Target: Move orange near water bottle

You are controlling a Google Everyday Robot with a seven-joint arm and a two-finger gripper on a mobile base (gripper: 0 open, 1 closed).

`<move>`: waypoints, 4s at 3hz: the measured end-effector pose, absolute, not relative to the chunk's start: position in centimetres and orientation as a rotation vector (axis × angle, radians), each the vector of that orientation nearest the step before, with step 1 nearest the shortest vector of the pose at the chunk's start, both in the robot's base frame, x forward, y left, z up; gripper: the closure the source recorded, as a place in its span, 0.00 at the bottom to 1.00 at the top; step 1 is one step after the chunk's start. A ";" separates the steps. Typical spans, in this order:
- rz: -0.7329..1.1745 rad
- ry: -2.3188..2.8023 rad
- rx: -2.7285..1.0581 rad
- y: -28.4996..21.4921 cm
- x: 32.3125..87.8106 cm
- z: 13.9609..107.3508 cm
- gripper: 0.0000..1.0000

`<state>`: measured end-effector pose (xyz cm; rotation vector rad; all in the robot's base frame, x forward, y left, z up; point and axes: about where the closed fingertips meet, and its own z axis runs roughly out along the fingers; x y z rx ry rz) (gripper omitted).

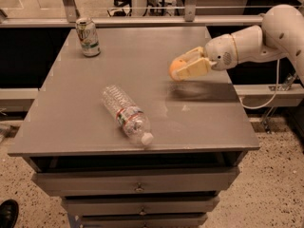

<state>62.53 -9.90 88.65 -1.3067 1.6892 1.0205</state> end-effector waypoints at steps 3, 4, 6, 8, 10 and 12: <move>1.126 1.501 -1.483 -4.6 54.1 88.0 1.00; 1.106 1.482 -1.494 -4.0 53.5 87.3 0.84; 1.138 1.469 -1.518 -3.2 53.2 86.1 0.30; 1.199 1.473 -1.570 -2.3 52.8 85.3 0.00; 1.136 1.511 -1.560 -5.0 54.5 85.4 0.00; 0.947 1.581 -1.450 -12.9 58.5 87.4 0.00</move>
Offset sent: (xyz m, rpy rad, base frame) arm -0.0990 0.0580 -0.0026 0.0615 -0.0352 0.2564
